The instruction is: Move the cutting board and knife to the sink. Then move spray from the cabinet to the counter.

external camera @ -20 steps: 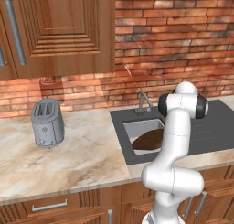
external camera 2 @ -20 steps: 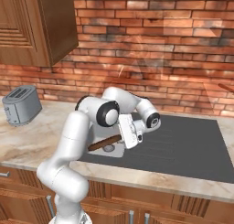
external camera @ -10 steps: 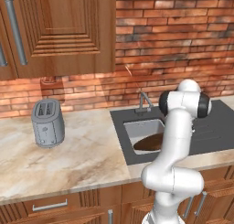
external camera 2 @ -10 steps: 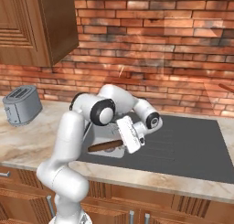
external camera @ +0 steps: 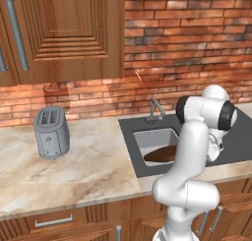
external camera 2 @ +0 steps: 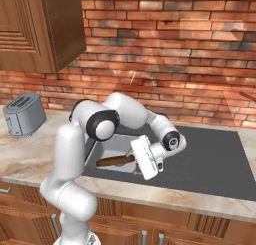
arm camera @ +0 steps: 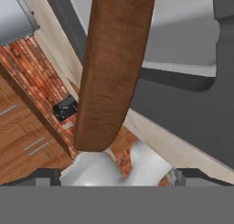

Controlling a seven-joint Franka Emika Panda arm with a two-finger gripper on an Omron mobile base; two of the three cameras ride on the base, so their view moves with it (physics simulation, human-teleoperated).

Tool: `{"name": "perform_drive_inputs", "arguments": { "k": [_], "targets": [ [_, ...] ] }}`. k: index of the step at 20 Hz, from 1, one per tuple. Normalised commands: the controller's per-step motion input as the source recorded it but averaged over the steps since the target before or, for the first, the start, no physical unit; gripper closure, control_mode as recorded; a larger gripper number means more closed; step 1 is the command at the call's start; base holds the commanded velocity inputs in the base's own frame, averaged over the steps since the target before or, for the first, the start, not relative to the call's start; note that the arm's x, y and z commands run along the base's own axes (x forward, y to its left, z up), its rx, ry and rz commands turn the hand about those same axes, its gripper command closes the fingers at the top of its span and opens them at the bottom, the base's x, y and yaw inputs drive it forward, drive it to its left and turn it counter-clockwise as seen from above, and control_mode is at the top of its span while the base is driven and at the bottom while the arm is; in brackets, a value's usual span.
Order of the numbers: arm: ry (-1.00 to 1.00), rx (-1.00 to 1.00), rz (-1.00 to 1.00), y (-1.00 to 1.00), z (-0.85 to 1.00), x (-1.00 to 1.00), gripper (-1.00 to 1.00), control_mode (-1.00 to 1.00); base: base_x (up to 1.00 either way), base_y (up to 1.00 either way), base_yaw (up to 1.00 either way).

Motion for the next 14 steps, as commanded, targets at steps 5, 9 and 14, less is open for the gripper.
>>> {"name": "perform_drive_inputs", "arguments": {
  "k": [5, 9, 14],
  "targets": [
    [-0.02, -0.01, -0.10, 0.00, 0.09, -0.01, -1.00, -1.00, 0.00, 0.00, 0.00],
    [-0.10, 0.00, -0.04, -0.04, 0.51, -0.04, -1.00, -1.00, 0.00, 0.00, 0.00],
    [-0.20, 0.00, -0.02, -0.11, 0.73, -0.23, -1.00, -1.00, 0.00, 0.00, 0.00]
  ]
}}
